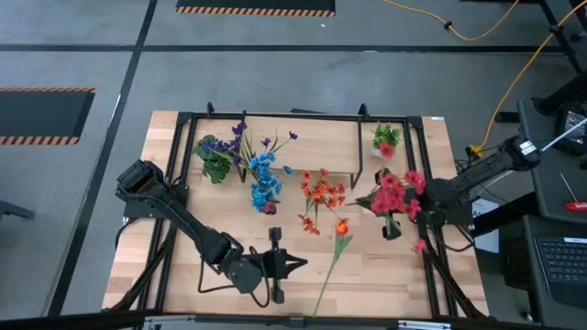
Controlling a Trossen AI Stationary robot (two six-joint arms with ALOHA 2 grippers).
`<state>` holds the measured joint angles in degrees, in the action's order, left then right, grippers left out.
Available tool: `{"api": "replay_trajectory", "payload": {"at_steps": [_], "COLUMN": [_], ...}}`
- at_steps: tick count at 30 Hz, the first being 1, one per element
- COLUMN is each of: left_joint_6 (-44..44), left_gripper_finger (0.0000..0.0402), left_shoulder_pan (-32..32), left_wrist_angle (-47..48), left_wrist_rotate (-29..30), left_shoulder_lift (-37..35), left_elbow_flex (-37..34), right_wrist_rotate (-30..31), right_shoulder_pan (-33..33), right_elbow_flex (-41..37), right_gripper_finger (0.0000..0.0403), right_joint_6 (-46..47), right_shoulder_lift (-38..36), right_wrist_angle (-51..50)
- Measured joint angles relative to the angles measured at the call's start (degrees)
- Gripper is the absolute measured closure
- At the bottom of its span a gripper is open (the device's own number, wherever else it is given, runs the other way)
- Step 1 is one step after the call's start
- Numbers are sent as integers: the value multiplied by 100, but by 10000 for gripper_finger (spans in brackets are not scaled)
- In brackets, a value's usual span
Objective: Pick and place flowers into a vace then onto a shelf
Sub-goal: Put the red flowers into the transparent vase
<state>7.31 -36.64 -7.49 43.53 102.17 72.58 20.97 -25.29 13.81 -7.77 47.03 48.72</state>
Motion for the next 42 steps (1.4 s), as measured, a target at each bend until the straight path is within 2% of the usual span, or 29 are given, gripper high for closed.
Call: {"api": "replay_trajectory", "payload": {"at_steps": [3, 11, 20, 24, 28, 42], "left_joint_6": [0, -9, -13, -11, -44, -57], "left_gripper_finger": [398, 398, 398, 398, 398, 398], "left_shoulder_pan": [5, 11, 12, 17, 15, 17], "left_wrist_angle": [-1, 0, 0, 0, 2, 3], "left_wrist_rotate": [2, 4, 28, 27, 28, 28], "left_shoulder_lift": [0, 0, 0, 0, 0, 0], "left_elbow_flex": [0, 0, 0, 0, 0, 0], "right_wrist_rotate": [-293, -1569, -2674, -2787, -3219, -3184], "right_shoulder_pan": [388, 1398, 2233, 2530, 2693, 2769], "right_elbow_flex": [-1, -1, -1, -1, -1, -1], "right_gripper_finger": [401, 400, 400, 401, 401, 401], "right_joint_6": [165, 575, 761, 788, 896, 920], "right_shoulder_lift": [5, 133, 911, 1284, 1694, 3168], "right_wrist_angle": [-39, 28, 913, 1202, 1837, 3276]}}
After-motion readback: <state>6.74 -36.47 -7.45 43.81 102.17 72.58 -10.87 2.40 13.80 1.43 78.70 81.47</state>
